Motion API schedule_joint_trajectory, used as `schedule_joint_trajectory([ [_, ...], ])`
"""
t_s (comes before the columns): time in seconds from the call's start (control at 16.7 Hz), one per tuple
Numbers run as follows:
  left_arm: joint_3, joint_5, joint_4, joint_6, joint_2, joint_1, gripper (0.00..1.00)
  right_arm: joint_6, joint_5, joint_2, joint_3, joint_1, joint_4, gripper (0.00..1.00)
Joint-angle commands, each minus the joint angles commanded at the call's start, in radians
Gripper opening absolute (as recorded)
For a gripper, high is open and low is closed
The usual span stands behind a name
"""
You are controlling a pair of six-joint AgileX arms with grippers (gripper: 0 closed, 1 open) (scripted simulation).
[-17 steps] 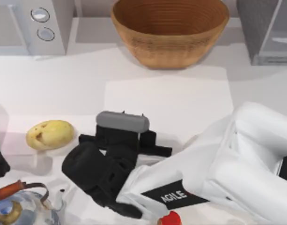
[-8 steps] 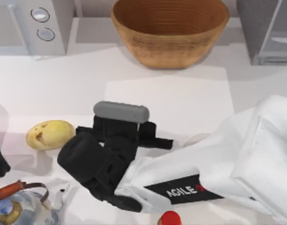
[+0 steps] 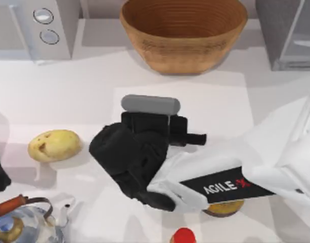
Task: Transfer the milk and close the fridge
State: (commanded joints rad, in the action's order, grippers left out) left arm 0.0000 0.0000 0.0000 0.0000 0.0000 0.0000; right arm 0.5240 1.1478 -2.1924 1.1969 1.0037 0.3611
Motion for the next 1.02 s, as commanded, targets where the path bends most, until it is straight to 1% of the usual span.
schedule_joint_trajectory([
  [0.12, 0.000, 0.000, 0.000, 0.000, 0.000, 0.000, 1.00, -0.070, -0.085, 0.062, -0.066, -0.068, 0.068, 0.00],
  [0.24, 0.000, 0.000, 0.000, 0.000, 0.000, 0.000, 1.00, -0.110, -0.210, 0.135, -0.141, -0.146, 0.170, 0.00],
  [0.42, 0.000, 0.000, 0.000, 0.000, 0.000, 0.000, 1.00, -0.168, -0.467, 0.236, -0.292, -0.319, 0.317, 0.00],
  [0.6, 0.000, 0.000, 0.000, 0.000, 0.000, 0.000, 1.00, -0.249, -0.731, 0.355, -0.469, -0.554, 0.438, 0.00],
  [0.72, 0.000, 0.000, 0.000, 0.000, 0.000, 0.000, 1.00, -0.298, -0.873, 0.472, -0.555, -0.704, 0.548, 0.00],
  [0.84, 0.000, 0.000, 0.000, 0.000, 0.000, 0.000, 1.00, -0.353, -0.978, 0.582, -0.637, -0.823, 0.654, 0.00],
  [1.02, 0.000, 0.000, 0.000, 0.000, 0.000, 0.000, 1.00, -0.457, -1.072, 0.674, -0.756, -0.944, 0.742, 0.00],
])
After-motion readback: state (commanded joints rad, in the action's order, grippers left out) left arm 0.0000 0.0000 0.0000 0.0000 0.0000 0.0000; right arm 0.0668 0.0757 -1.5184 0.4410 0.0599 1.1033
